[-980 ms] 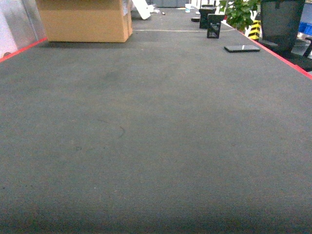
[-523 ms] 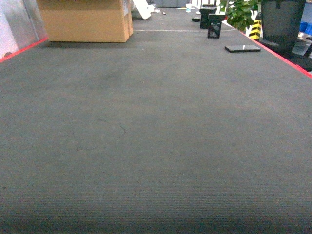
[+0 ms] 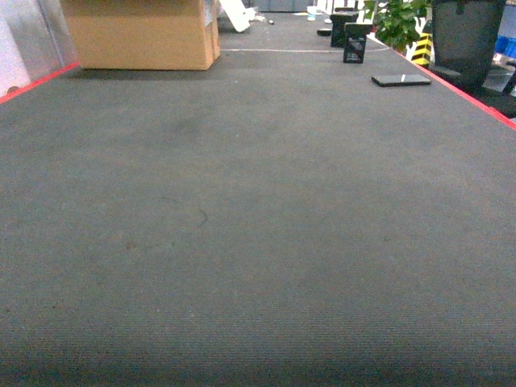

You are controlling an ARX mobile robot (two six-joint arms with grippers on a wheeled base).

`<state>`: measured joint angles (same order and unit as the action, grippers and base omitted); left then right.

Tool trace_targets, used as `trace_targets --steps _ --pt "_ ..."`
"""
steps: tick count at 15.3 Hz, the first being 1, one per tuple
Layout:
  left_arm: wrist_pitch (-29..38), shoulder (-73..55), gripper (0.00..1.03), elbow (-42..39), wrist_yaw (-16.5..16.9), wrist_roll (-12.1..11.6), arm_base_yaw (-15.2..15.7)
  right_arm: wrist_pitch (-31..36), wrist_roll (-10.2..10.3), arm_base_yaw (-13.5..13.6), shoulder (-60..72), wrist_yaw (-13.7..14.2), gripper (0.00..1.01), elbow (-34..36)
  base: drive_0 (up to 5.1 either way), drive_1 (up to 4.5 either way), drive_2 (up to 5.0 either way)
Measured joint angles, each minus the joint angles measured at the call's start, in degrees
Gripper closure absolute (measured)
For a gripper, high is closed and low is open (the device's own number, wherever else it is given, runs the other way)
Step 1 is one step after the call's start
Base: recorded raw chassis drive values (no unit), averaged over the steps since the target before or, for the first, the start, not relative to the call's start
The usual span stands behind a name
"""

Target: Sort blue parts and orange caps into right shelf containers

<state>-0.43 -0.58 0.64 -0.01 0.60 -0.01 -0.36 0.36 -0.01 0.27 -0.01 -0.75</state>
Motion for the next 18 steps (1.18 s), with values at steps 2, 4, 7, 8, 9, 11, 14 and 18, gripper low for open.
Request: trace_targets --steps 2,4,7,8,9,11,14,18 --pt "0.0 0.0 0.61 0.0 0.0 0.0 0.0 0.0 0.0 0.0 0.0 0.0 0.57 0.0 0.0 0.0 0.0" --pt "0.0 0.0 0.61 0.0 0.0 0.0 0.0 0.0 0.0 0.0 0.0 0.0 0.57 0.0 -1.2 -1.16 -1.2" --pt "0.0 0.0 0.61 0.0 -0.1 0.0 0.0 0.0 0.0 0.0 0.0 0.0 0.57 0.0 -1.9 -1.89 -1.9" --pt "0.0 0.0 0.61 0.0 0.0 0.0 0.0 0.0 0.0 0.0 0.0 0.0 0.57 0.0 -1.5 -1.47 -1.5" --pt "0.0 0.0 0.61 0.0 0.0 0.0 0.0 0.0 0.0 0.0 0.0 0.0 0.57 0.0 -1.5 -1.54 -1.5" --pt "0.0 0.0 0.61 0.0 0.0 0.0 0.0 0.0 0.0 0.0 0.0 0.0 0.57 0.0 -1.7 -1.73 -1.7" --pt "0.0 0.0 0.61 0.0 0.0 0.0 0.0 0.0 0.0 0.0 0.0 0.0 0.57 0.0 -1.5 -1.51 -1.5" --pt "0.0 0.0 0.61 0.0 0.0 0.0 0.0 0.0 0.0 0.0 0.0 0.0 0.57 0.0 -1.6 -1.59 -1.6"
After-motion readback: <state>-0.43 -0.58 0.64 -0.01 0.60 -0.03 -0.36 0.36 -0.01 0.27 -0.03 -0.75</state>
